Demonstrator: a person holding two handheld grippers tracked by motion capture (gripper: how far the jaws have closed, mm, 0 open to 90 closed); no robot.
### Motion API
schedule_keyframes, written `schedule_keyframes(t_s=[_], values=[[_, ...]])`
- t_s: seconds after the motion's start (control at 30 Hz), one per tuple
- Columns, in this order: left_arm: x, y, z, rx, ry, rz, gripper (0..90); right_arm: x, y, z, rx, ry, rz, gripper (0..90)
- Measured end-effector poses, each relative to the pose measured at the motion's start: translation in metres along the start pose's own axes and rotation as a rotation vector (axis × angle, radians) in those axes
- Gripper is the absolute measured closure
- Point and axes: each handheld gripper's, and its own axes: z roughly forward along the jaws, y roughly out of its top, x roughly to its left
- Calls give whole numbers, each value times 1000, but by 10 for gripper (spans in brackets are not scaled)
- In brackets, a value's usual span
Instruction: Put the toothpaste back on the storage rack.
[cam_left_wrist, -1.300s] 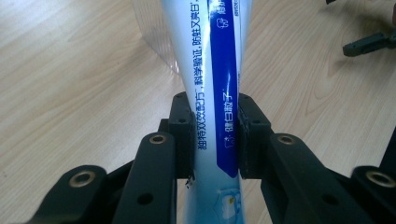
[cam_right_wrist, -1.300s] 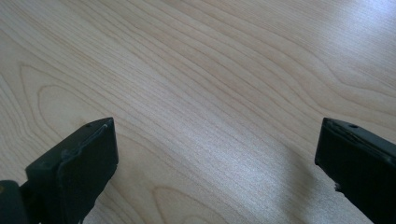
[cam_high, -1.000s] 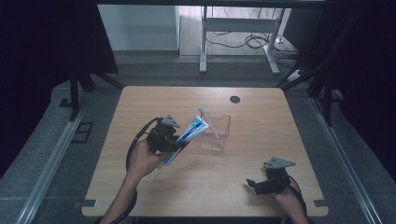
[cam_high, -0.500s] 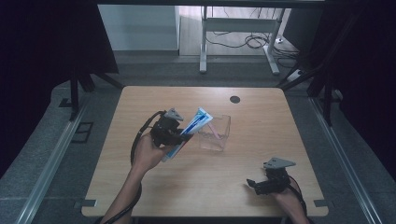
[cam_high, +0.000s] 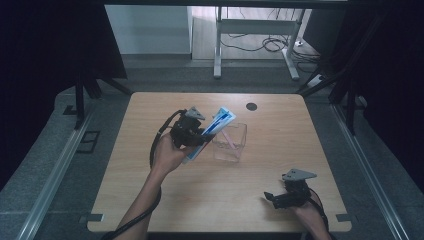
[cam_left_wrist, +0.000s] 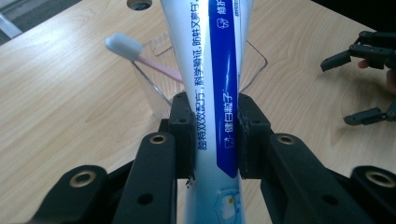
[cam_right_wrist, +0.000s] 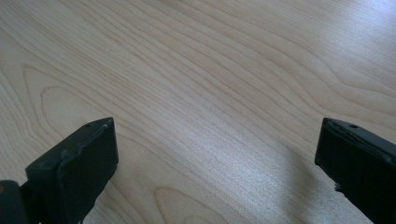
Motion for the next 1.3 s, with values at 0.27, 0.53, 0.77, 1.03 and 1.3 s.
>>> schedule_keyframes(t_s=[0.27,0.53,0.77,1.03,1.3], values=[[3,9,9,-24,5,-8,721,0,0,-1,0,0,8,0],[5,20,16,-53,-5,-10,721,-1,-1,0,-3,2,9,0],[4,30,25,-71,-4,-2,720,-2,-1,-1,-4,0,10,0],[6,41,37,-93,-4,-2,720,-3,-1,-2,-11,-2,13,0],[9,54,46,-114,-12,-1,721,-3,-1,-2,-12,0,12,2]])
